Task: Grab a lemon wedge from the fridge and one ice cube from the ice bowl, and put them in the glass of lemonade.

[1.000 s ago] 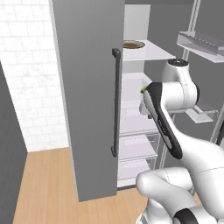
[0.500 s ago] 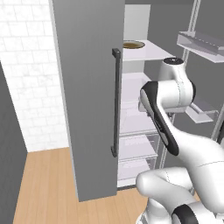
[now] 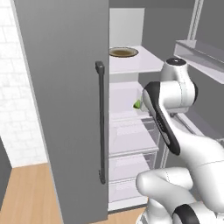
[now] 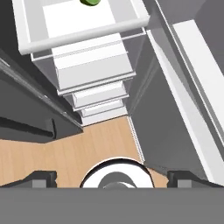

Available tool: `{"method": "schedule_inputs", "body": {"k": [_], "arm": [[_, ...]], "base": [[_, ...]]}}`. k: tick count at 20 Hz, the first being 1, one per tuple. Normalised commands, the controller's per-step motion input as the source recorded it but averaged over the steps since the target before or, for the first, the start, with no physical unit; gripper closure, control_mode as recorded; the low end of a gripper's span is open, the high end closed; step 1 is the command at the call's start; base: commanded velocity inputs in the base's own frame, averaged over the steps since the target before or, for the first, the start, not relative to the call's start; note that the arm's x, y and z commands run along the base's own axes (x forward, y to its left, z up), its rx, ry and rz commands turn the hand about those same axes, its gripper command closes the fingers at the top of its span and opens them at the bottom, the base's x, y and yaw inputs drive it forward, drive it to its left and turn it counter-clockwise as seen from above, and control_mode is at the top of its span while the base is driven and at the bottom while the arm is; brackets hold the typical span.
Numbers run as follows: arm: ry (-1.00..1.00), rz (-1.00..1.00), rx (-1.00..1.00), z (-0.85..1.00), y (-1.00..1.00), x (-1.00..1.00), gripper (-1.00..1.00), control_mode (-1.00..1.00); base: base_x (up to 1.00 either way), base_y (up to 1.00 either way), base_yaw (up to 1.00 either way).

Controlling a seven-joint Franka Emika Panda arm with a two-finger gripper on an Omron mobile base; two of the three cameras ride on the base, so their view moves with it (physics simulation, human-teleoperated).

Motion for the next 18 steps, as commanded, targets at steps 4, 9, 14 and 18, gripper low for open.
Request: {"method": "schedule_inputs", "body": {"k": [4,9,14,18], "arm": [[0.00,0.00,0.00,0.00,0.00,0.00,-1.00,1.00],[0.00,0.00,0.00,0.00,0.00,0.00,-1.00,1.00],[0.00,0.00,0.00,0.00,0.00,0.00,-1.00,1.00],[0.00,0.00,0.00,0.00,0.00,0.00,-1.00,1.00]], "base": [[0.29,-0.01,-0.04],[0.03,-0.06,0.00],[0.43,0.00,-0.02],[0.46,0.00,-0.02]]}}
